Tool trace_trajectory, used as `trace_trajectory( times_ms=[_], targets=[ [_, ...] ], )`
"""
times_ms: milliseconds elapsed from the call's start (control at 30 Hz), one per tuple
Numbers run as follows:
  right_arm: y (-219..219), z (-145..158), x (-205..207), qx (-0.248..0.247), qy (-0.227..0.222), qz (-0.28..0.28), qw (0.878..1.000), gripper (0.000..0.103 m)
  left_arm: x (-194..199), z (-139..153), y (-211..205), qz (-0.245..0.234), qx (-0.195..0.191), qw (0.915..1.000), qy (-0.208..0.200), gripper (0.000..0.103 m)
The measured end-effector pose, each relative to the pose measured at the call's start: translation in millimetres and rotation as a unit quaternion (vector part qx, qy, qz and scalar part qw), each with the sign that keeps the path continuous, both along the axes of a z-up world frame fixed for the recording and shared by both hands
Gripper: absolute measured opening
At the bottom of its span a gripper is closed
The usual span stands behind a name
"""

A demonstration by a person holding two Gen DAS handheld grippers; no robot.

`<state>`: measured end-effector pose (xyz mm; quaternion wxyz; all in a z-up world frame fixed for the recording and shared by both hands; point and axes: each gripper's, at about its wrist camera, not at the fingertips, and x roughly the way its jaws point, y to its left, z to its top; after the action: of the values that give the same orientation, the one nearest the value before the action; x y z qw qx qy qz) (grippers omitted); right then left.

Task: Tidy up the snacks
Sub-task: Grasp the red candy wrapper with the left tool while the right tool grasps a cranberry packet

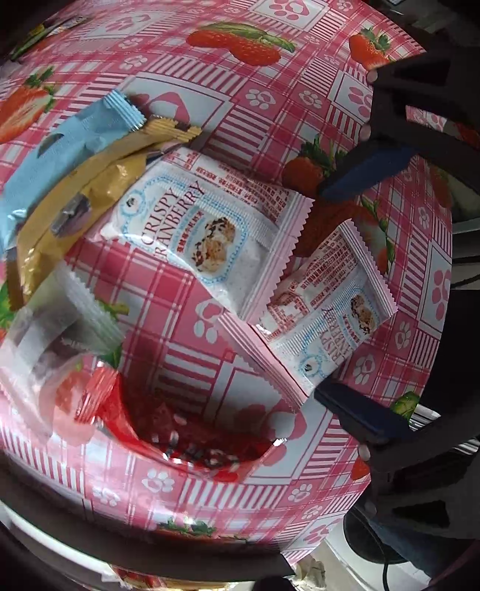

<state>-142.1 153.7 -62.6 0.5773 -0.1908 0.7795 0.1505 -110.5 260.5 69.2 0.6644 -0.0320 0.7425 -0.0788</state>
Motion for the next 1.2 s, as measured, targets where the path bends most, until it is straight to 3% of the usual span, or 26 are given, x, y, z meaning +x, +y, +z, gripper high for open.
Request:
trace_trajectory(
  times_ms=[67, 133, 500, 767, 833, 867, 967, 1000, 1200],
  targets=[
    [1, 12, -3, 0.007, -0.015, 0.013, 1.000, 0.061, 2, -3, -5, 0.005, -0.007, 1.0000, 0.006, 0.079],
    [-2, 20, -5, 0.011, -0.023, 0.018, 1.000, 0.043, 5, -6, -12, 0.002, -0.006, 1.0000, 0.007, 0.079],
    [-60, 50, 1, 0.083, -0.018, -0.083, 0.993, 0.042, 30, -33, -64, -0.011, 0.018, 0.9997, -0.012, 0.079],
    [-90, 62, 7, 0.101, -0.014, -0.108, 0.989, 0.042, 28, -56, -82, -0.025, 0.058, 0.9980, -0.009, 0.077],
    [-92, 65, 8, 0.105, -0.013, -0.109, 0.988, 0.042, 26, -58, -91, -0.037, 0.069, 0.9968, -0.014, 0.072],
    [-94, 67, 7, 0.110, -0.012, -0.110, 0.988, 0.035, 24, -57, -94, -0.047, 0.077, 0.9957, -0.019, 0.064],
    [-101, 78, 17, 0.119, -0.010, -0.112, 0.987, 0.034, 19, -55, -100, -0.060, 0.068, 0.9954, -0.028, 0.029],
    [-98, 79, 20, 0.119, -0.010, -0.110, 0.987, 0.034, 19, -54, -103, -0.058, 0.064, 0.9959, -0.027, 0.023],
    [-92, 75, 31, 0.107, 0.000, -0.099, 0.989, 0.034, 14, -44, -78, -0.024, 0.025, 0.9990, -0.030, 0.022]
  ],
)
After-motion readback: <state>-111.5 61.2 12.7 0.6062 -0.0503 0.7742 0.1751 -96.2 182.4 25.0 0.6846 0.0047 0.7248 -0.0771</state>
